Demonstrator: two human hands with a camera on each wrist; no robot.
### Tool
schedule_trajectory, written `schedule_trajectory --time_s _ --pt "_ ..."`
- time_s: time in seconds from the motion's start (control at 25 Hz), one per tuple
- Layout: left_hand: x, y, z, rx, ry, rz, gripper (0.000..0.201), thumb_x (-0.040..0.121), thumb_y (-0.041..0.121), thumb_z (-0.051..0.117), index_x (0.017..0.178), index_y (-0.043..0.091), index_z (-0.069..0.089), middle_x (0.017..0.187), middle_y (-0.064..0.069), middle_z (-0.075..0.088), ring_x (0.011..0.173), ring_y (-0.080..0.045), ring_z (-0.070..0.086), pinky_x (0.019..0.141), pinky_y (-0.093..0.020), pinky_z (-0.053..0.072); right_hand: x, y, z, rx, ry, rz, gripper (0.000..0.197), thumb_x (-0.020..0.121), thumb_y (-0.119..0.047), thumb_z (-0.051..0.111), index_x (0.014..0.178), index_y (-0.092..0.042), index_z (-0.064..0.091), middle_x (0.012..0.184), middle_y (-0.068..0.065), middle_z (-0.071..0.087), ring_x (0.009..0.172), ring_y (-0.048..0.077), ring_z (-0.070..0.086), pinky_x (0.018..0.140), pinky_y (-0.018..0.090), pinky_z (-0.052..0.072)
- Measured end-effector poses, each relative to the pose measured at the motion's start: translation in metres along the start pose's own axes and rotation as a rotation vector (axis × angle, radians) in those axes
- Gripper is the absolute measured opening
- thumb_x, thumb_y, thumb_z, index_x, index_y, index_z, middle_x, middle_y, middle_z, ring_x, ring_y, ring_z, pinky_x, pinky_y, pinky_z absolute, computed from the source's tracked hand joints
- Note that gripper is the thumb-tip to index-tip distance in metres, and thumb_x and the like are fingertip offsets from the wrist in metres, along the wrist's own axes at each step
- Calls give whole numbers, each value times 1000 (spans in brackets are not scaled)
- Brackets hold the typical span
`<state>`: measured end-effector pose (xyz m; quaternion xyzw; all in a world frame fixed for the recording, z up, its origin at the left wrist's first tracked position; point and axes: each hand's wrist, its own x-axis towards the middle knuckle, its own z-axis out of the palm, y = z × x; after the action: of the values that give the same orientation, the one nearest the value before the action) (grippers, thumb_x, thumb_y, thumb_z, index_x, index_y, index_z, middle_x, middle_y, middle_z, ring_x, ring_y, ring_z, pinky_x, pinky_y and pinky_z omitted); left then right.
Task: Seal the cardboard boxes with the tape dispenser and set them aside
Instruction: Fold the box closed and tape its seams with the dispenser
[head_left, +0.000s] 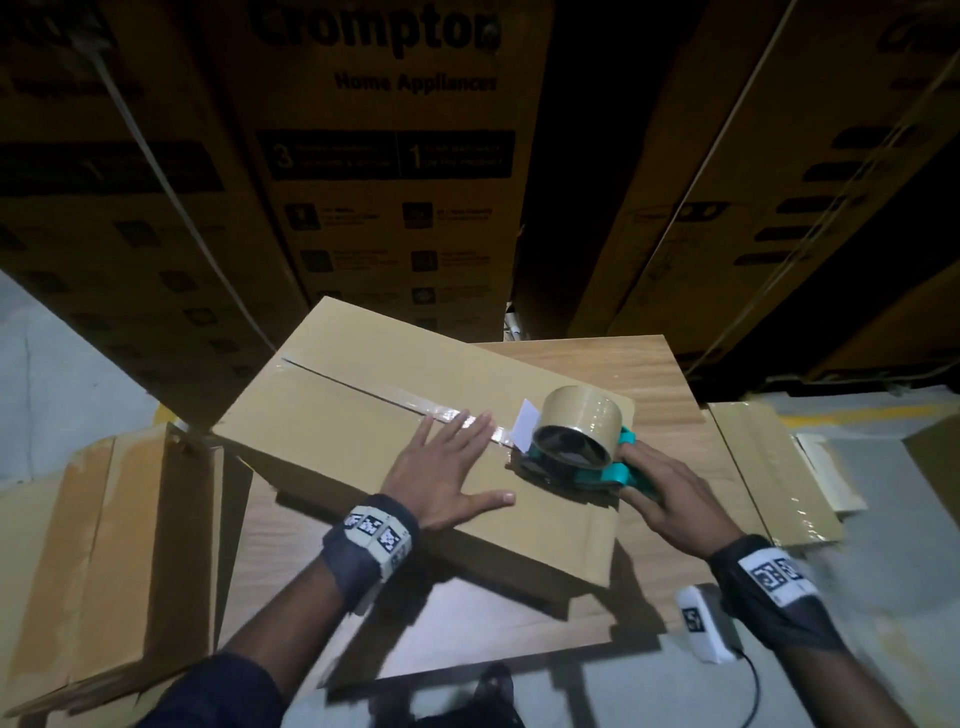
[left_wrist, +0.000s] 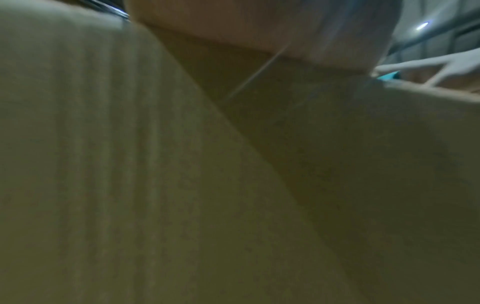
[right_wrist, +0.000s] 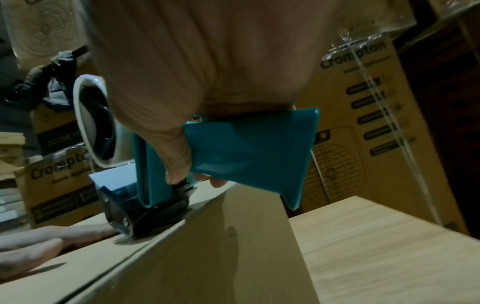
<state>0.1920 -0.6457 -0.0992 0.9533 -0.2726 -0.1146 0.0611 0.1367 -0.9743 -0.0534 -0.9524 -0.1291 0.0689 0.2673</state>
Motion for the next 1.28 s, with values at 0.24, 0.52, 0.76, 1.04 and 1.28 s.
schedule_trajectory --time_s 0.24,0.52,0.76,1.04,1.28 --pt "-24 -80 -16 68 -50 30 94 91 88 14 163 33 -9 168 16 -13 156 -8 -14 128 -49 -2 33 -45 41 -35 6 -56 43 97 -26 65 132 -43 48 129 -17 56 108 8 58 83 41 59" --pt "-28 -83 -15 70 -28 36 89 93 85 14 163 33 -9 168 16 -12 156 -7 -15 128 -44 -4 31 -48 27 -124 10 -91 50 96 -28 67 137 -44 45 134 -12 57 112 11 59 84 38 60" --pt "-27 -82 -13 81 -50 29 91 92 86 14 163 32 -7 169 16 -10 156 -7 -13 128 -42 -4 14 -39 5 -99 -31 -68 49 95 -29 67 132 -53 44 130 -24 55 111 5 57 84 37 59" --pt "-29 -81 -12 88 -10 39 91 92 86 15 163 33 -7 168 17 -11 156 -7 -11 129 -42 -1 -45 -16 -29 -55 -2 16 62 93 -33 64 126 -76 32 129 -51 42 110 -5 52 86 39 56" --pt "-32 -80 -13 104 30 40 91 92 86 17 163 34 -8 169 15 -10 157 -8 -9 128 -44 3 -60 -13 -39 -32 26 21 45 93 -37 63 132 -51 46 128 -47 46 112 7 59 85 44 59"
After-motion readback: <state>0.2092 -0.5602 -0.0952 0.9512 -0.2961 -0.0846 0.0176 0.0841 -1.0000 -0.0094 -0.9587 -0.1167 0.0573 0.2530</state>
